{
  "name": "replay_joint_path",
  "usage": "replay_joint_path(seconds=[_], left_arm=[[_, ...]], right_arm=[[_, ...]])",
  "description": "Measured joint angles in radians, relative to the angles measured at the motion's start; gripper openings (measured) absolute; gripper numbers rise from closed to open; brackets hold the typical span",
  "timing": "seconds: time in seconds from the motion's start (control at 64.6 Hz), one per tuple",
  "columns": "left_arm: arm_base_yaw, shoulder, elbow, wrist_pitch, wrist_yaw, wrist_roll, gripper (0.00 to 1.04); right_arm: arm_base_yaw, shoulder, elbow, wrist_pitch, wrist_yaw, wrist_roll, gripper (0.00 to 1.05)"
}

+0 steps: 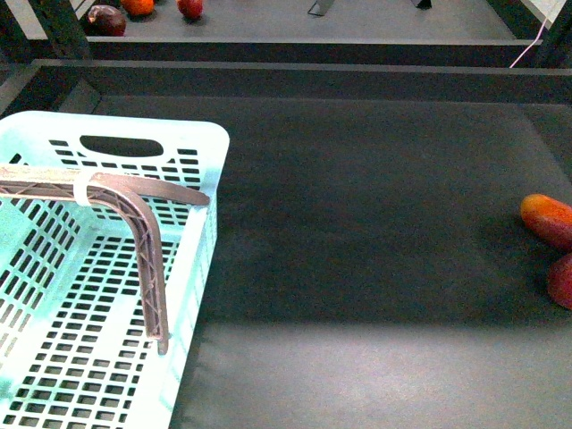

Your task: Pick apple with right arm and hold basket with left

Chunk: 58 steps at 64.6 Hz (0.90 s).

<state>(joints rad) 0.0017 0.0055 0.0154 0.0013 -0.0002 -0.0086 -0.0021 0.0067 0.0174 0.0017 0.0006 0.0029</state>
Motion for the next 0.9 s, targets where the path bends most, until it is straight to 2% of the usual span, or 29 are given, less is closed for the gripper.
replay_joint_path(seconds=[0.573, 0.588, 0.619, 0.666, 0.743, 0.789, 0.898], left_arm=[[0.0, 0.0, 0.0, 0.0, 0.0, 0.0, 0.98], [-0.004, 0.011, 0.006, -0.023, -0.008, -0.014, 0.98], [-0.013, 0.084, 0.064, -0.164, -0.035, -0.103, 0.98], [-0.011, 0.192, 0.122, -0.265, -0.014, -0.234, 0.98], [0.004, 0.312, 0.173, -0.273, 0.049, -0.416, 0.98], [0.02, 0.375, 0.196, -0.246, 0.1, -0.557, 0.98], [0.037, 0.487, 0.211, -0.181, 0.166, -0.763, 0.98]], right_arm=[[0.0, 0.0, 0.0, 0.0, 0.0, 0.0, 0.96], [0.0, 0.0, 0.0, 0.0, 0.0, 0.0, 0.96], [0.0, 0.0, 0.0, 0.0, 0.0, 0.0, 0.96], [0.0, -0.001, 0.0, 0.0, 0.0, 0.0, 0.96], [0.0, -0.001, 0.0, 0.0, 0.0, 0.0, 0.96], [0.0, -0.001, 0.0, 0.0, 0.0, 0.0, 0.96], [0.0, -0.001, 0.0, 0.0, 0.0, 0.0, 0.96]])
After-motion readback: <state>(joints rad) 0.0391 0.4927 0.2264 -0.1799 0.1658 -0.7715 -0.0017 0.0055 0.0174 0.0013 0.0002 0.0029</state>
